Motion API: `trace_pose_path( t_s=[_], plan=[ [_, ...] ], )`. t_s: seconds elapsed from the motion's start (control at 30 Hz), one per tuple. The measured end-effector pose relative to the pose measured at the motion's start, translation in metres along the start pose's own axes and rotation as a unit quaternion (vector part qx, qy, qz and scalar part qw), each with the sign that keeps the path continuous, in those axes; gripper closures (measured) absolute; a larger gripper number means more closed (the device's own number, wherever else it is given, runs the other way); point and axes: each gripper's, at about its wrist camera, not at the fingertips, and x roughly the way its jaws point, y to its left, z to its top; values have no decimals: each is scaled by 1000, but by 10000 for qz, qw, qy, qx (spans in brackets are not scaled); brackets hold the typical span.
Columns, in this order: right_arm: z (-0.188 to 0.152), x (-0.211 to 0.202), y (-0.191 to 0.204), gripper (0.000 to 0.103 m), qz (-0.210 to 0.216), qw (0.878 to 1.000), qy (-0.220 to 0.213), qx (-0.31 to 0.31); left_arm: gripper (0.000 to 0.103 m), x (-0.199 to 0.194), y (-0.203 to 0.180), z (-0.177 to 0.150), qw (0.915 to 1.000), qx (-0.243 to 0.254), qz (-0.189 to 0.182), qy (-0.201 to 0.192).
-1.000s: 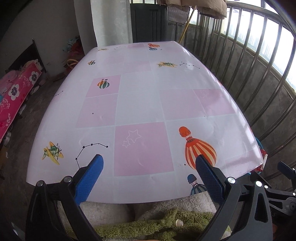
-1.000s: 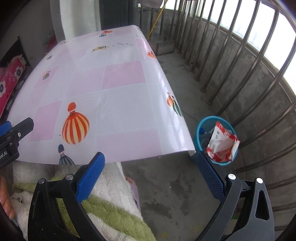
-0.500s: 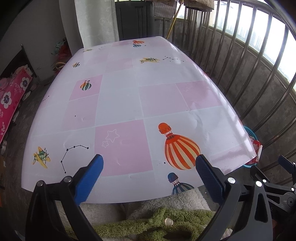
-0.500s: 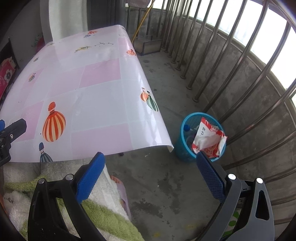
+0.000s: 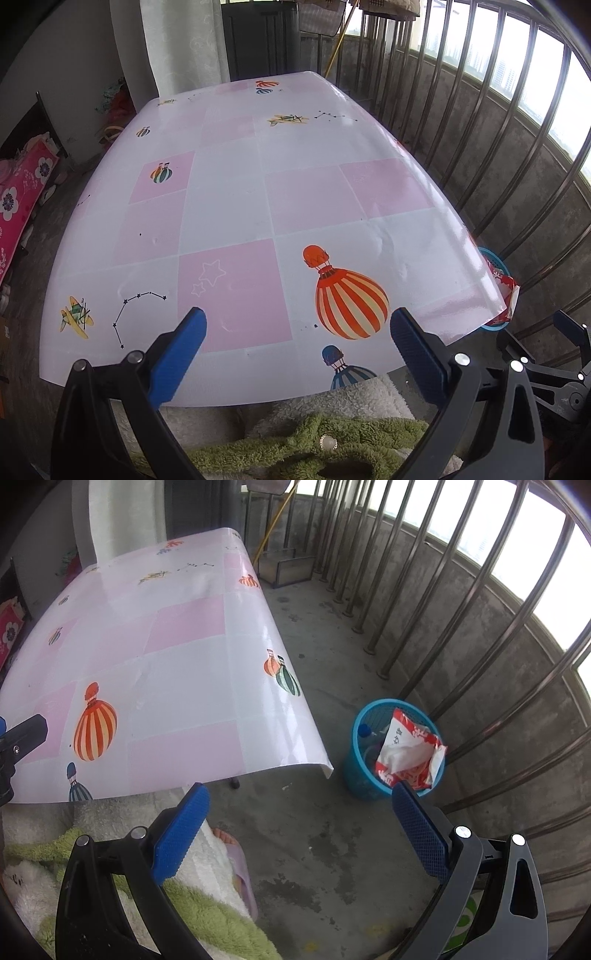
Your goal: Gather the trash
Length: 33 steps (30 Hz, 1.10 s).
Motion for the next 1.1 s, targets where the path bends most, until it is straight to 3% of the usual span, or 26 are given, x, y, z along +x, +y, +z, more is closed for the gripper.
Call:
trace_pose_path(
  t_s=[1.1],
  plan=[
    [4,-2,-4,8,-37,10000,-2,92,5,-3,1,2,9999,20,-122,-85]
  ],
)
